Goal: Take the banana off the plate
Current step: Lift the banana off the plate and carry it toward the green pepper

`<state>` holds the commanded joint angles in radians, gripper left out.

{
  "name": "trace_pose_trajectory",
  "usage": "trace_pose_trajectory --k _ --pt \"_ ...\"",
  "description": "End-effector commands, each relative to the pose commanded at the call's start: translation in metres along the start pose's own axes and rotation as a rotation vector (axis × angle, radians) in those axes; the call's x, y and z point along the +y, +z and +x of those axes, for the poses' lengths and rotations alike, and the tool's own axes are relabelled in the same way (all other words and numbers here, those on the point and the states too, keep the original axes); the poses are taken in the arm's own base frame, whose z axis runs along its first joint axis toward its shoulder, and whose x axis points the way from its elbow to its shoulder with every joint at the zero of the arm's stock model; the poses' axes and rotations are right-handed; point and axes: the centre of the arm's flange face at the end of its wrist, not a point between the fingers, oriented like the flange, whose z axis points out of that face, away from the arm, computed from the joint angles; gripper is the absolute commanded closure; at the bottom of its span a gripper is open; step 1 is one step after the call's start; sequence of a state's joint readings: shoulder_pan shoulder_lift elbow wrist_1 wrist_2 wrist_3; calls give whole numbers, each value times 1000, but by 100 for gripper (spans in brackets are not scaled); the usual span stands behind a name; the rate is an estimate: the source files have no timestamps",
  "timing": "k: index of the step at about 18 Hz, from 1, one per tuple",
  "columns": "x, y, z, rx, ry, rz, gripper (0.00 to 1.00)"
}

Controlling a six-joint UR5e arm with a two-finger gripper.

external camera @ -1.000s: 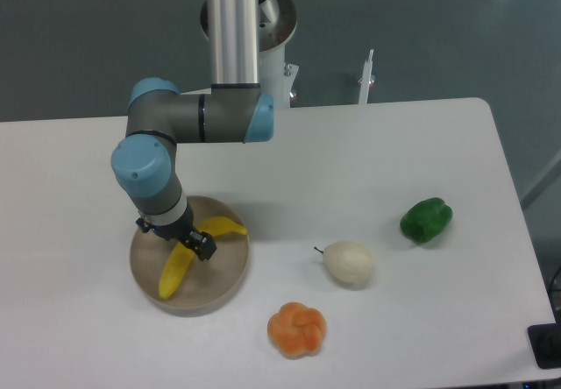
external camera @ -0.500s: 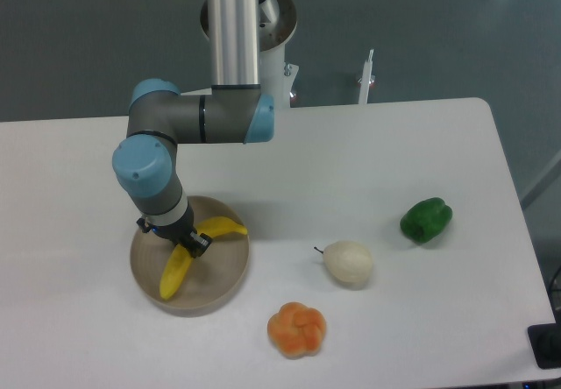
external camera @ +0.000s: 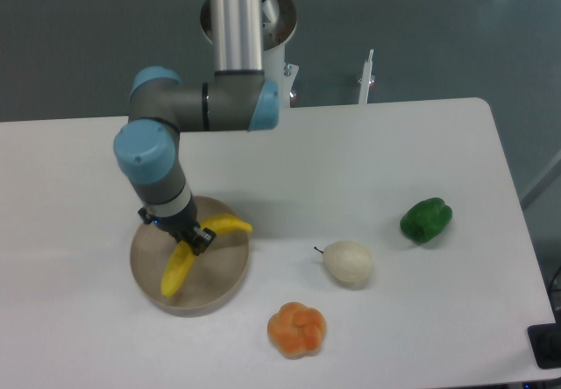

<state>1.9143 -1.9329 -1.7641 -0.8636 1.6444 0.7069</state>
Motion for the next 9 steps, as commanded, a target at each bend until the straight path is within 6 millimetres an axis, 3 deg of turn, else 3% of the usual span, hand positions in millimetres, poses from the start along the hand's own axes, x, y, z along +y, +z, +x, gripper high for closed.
trace_pose_trajectory --k 5,9 --pt "43 -26 -62 -33 -10 9 61" --pt "79 -29 -114 -56 -7 -3 61"
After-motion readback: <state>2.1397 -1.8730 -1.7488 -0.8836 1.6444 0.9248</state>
